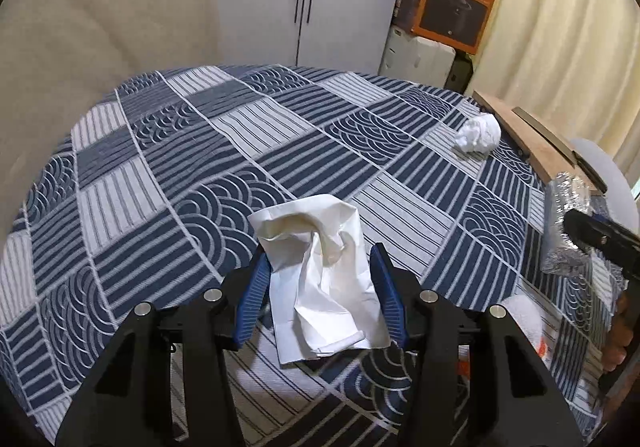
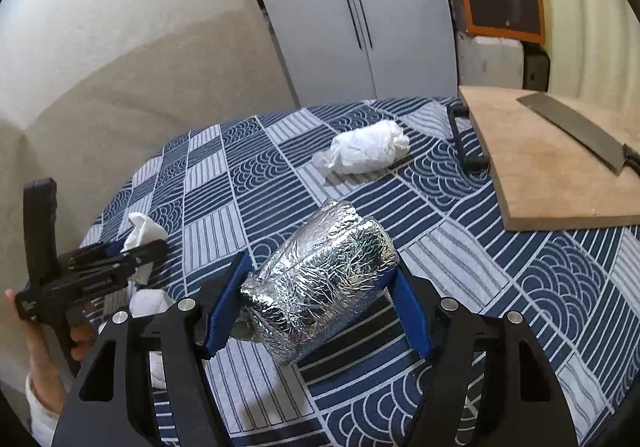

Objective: Collect trash
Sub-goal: 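Grasp the white tissue with the left tool while the right tool grasps the foil bundle, then carry the tissue and foil bundle over the black bin with both tools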

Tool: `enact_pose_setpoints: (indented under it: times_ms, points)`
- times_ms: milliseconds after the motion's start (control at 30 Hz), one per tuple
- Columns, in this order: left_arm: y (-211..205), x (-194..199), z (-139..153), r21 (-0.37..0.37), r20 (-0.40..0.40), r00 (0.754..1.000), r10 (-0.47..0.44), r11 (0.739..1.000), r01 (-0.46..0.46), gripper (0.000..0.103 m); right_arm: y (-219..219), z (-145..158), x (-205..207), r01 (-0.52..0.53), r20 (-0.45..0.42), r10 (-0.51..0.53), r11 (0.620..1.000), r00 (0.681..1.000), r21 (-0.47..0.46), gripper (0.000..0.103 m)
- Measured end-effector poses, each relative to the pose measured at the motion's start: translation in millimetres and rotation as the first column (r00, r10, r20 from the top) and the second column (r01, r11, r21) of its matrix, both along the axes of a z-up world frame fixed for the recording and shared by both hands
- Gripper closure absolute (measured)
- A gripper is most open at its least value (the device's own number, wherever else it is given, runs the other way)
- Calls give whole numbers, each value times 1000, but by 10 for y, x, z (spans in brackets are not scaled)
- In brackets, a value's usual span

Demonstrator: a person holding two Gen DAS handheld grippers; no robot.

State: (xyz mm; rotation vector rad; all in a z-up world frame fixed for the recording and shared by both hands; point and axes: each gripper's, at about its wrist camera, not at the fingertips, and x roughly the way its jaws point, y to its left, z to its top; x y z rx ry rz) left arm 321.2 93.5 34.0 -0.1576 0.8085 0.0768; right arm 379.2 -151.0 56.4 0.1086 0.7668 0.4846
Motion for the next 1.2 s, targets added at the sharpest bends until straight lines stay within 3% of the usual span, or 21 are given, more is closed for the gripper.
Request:
enact_pose_setpoints:
  times_ms: [233, 700, 1033, 1200]
  points:
    - [51, -142, 132, 11, 32, 999, 9, 1000, -10, 51, 12, 154, -80, 35, 96, -27, 996, 995, -78, 39]
    - [136, -810, 531, 81, 113, 993, 19, 996, -28, 51, -57, 305, -523, 46, 126, -32, 993, 992, -108, 39]
    - [66, -1296, 498, 142, 162, 987, 1, 990, -24, 51, -188, 420, -1062, 39, 153, -22, 993, 988, -107, 39]
    - [41, -1515, 441, 129, 188, 982, -13, 992, -11, 51, -261, 355, -1306, 26, 152, -10, 994, 988, -104, 39]
